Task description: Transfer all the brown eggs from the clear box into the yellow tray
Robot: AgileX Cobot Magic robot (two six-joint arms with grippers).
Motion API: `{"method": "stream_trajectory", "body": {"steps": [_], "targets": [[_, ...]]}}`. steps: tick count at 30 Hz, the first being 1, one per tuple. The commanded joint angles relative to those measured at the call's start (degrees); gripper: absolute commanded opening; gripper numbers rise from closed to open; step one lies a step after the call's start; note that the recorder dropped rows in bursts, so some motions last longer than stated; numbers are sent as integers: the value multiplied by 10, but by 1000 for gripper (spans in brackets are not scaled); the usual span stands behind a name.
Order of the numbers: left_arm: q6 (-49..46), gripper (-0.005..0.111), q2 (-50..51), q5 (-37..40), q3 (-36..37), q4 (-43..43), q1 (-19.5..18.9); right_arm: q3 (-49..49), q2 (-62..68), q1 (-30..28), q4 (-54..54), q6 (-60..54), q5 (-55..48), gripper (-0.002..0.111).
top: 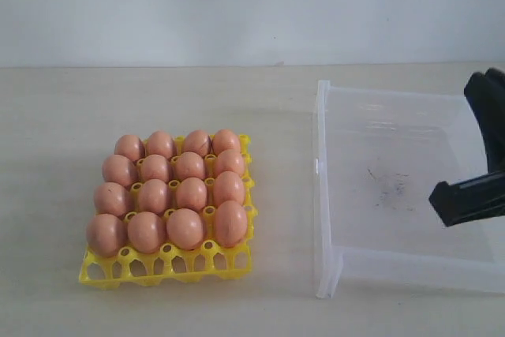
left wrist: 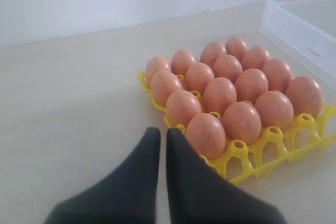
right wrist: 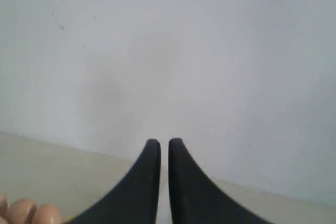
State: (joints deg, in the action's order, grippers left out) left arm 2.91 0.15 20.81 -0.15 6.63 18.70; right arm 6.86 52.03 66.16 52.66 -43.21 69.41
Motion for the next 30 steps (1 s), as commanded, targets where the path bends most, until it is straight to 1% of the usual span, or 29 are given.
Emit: {"method": "stream_trajectory", "body": {"steps": [1,2,4,7,8,10,13,15,18,21,22,25,28,30], "targets": [[4,4,-2,-2,1,1,5,-2,-97,-79,-209,-7,-54,0],[4,4,-2,-2,1,1,5,-2,-125,-112,-255,-7,-114,0],[4,4,-2,-2,1,1,5,-2,-179,-179,-299,-6,-262,0],[4,4,-2,-2,1,1,5,-2,-258,-272,-309,-13,-476,0],[4,4,-2,-2,1,1,5,-2,-283,-300,-328,-15,-516,0],[4,4,-2,-2,1,1,5,-2,-325,-334,-344,-15,-584,0],[4,4,-2,-2,1,1,5,-2,-390,-360,-344,-15,-649,0],[4,4,-2,-2,1,1,5,-12,-428,-365,-346,-15,-662,0],[4,4,-2,-2,1,1,5,-48,-479,-365,-348,-15,-655,0],[4,4,-2,-2,1,1,5,-69,-520,-380,-348,-14,-591,0],[4,4,-2,-2,1,1,5,-69,-520,-389,-352,-11,-615,0],[4,4,-2,-2,1,1,5,-69,-520,-404,-422,10,-651,0],[4,4,-2,-2,1,1,5,-69,-520,-404,-491,27,-734,0],[4,4,-2,-2,1,1,5,-69,-520,-404,-509,27,-798,0]]}}
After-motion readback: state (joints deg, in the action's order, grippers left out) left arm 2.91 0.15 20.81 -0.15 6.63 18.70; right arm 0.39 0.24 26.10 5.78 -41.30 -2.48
